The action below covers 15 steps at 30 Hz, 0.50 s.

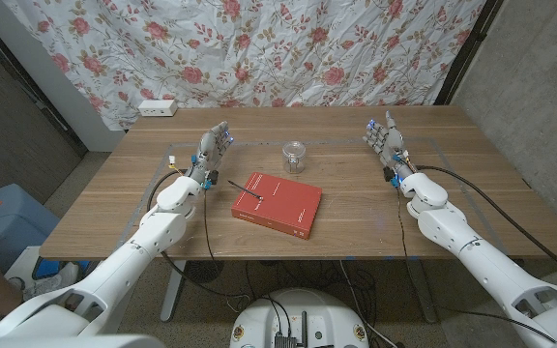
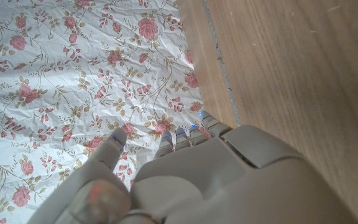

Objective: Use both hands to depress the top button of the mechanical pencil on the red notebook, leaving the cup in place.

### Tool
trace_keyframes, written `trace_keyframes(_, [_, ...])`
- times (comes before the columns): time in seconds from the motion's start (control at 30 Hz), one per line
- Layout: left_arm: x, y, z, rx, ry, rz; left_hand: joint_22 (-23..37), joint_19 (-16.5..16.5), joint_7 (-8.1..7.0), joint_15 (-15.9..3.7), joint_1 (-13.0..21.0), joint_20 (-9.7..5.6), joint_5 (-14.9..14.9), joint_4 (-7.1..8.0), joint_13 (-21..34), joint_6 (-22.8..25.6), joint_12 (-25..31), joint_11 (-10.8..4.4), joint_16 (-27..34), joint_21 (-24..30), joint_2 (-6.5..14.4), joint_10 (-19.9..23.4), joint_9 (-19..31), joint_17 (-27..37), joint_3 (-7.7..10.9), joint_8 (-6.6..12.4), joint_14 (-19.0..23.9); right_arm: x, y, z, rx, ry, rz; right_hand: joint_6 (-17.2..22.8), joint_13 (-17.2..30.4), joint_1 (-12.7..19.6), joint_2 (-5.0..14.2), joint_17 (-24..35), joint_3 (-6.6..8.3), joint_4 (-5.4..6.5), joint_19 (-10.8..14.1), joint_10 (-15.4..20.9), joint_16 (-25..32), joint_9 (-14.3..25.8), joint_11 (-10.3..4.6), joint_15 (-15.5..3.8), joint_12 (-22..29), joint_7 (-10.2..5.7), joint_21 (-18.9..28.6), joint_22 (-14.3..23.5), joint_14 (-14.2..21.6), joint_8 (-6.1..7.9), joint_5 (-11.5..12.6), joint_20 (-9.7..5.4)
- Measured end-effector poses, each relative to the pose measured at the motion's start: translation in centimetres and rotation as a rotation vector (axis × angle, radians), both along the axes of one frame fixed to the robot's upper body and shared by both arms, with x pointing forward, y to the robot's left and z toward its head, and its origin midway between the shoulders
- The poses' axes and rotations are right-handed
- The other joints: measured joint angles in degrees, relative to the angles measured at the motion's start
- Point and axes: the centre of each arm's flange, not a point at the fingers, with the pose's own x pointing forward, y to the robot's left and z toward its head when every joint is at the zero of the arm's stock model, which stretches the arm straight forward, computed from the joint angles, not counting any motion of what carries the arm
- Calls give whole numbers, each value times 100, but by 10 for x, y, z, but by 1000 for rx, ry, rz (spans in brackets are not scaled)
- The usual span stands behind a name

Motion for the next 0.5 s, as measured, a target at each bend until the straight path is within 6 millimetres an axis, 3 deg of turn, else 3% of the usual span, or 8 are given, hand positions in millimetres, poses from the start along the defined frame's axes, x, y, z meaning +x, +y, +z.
trace_keyframes(0.23, [-3, 0, 1, 16, -3, 9, 0, 0, -14, -36, 0, 0, 0, -93, 0, 112, 39, -54, 0, 0, 0, 98, 0, -1, -11, 20, 36, -1, 2, -2, 0, -10, -7, 0, -32, 67, 67, -17, 0, 0, 0, 0, 0, -1, 0, 0, 0, 0, 0, 0, 0, 0, 21, 0])
trace_keyframes(0.5, [-9, 0, 3, 48, 0, 27, -1, 23, -32, -185, 53, -23, 0, -318, -1, 363, 39, -146, 0, 0, 53, 271, -1, -1, -44, 64, 186, -3, 3, -8, -4, -17, -25, -1, -75, 67, 66, -70, 0, -1, 21, -45, 0, -1, 0, 0, 0, 0, 0, -1, 0, 0, 43, -21])
